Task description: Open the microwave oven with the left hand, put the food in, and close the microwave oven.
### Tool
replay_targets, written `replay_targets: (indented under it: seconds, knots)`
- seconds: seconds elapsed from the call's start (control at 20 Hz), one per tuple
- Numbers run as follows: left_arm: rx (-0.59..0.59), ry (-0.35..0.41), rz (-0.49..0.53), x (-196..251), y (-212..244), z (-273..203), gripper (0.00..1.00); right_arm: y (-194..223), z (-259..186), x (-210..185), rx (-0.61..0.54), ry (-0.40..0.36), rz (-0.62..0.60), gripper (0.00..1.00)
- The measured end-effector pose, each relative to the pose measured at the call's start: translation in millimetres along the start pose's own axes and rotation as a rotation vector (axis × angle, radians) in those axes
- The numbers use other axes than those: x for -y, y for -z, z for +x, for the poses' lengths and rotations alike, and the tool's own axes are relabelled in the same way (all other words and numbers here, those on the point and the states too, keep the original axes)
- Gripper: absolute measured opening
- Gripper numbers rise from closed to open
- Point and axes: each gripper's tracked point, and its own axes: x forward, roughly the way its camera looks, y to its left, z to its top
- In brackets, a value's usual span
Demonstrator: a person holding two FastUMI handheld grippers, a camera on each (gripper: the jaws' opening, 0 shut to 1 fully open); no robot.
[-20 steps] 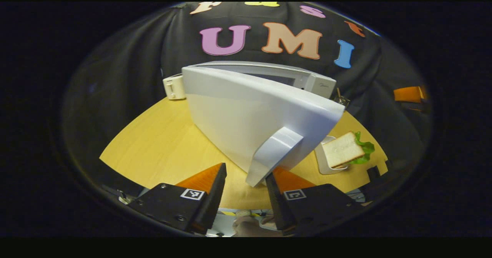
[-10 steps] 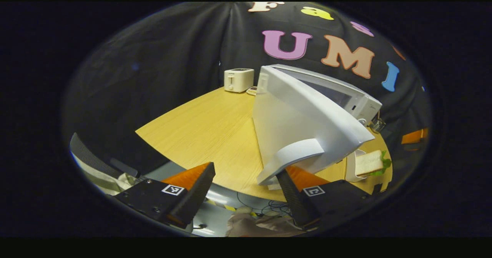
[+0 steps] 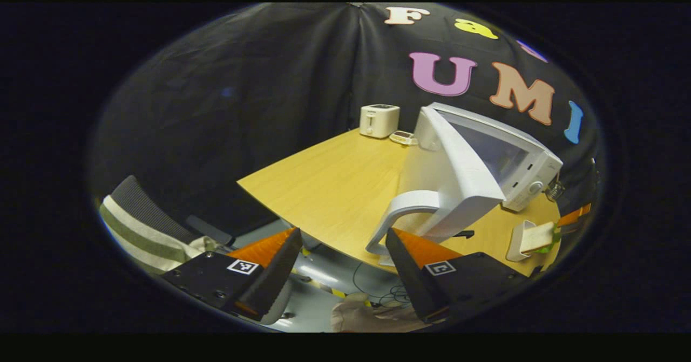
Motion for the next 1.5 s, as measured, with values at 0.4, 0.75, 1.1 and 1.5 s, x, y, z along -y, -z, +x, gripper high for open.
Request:
replay_targets:
  seconds: [0.4, 0.75, 1.1, 1.5]
  knots:
    - [0.230, -0.208, -0.115, -51.8, -82.2, -37.4, 0.95, 16.6, 32.6, -7.4, -0.122, -0.069, 0.002, 0.87]
    - [0.286, -0.226, -0.126, -36.4, -113.3, -42.5, 0.95, 32.3, 41.5, -15.4, -0.197, -0.148, 0.138, 0.43]
    - [0.301, -0.201, -0.117, -6.1, -121.1, -44.6, 0.95, 22.8, 24.5, -22.5, -0.144, -0.229, 0.217, 0.37]
    - [0.310, -0.136, -0.079, 8.8, -142.8, -27.5, 0.90, -29.8, -53.5, -81.7, -0.014, -0.502, 0.478, 0.37]
